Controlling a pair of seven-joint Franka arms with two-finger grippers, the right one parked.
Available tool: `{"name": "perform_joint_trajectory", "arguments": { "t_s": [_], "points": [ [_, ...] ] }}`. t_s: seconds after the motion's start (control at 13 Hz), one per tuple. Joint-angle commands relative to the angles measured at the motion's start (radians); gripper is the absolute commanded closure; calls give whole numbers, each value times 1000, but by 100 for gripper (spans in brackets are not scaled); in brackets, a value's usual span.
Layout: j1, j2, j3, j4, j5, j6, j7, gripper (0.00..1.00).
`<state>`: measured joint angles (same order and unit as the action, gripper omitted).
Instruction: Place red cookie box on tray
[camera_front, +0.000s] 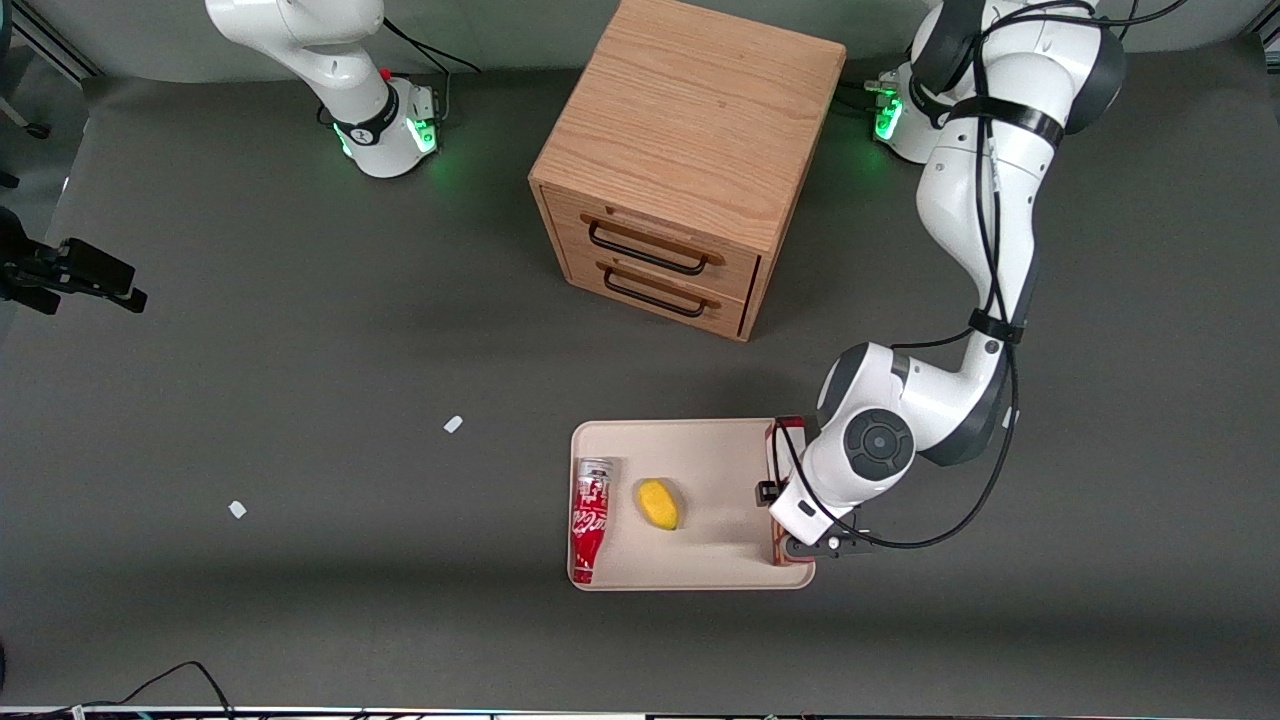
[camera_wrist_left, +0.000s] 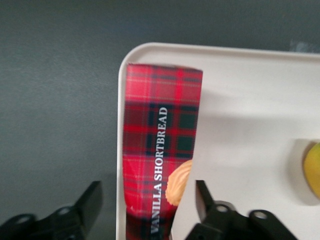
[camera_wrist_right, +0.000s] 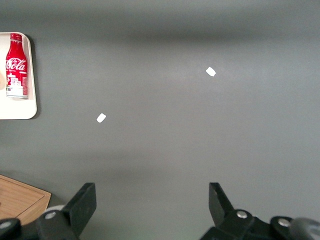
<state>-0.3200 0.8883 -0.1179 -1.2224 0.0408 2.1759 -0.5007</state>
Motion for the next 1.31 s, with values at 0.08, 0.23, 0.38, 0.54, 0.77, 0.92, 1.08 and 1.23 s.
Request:
{"name": "perform_joint_trajectory", "arguments": {
  "t_s": [0.08, 0.23, 0.38, 0.54, 0.77, 0.92, 1.08, 1.23],
  "points": [
    [24, -179, 10, -130, -16, 9, -64, 0],
    [79, -297, 6, -207, -70, -19, -52, 0],
    [137, -429, 3, -287, -94, -83, -29, 0],
    [215, -535, -9, -305, -96, -227, 43, 0],
    [332, -702, -9, -365, -124, -390, 218, 0],
    [392, -803, -9, -413, -121, -479, 292, 0],
    [442, -915, -9, -489, -119, -496, 343, 0],
    [472, -979, -9, -523, -111, -545, 366, 0]
  ]
}}
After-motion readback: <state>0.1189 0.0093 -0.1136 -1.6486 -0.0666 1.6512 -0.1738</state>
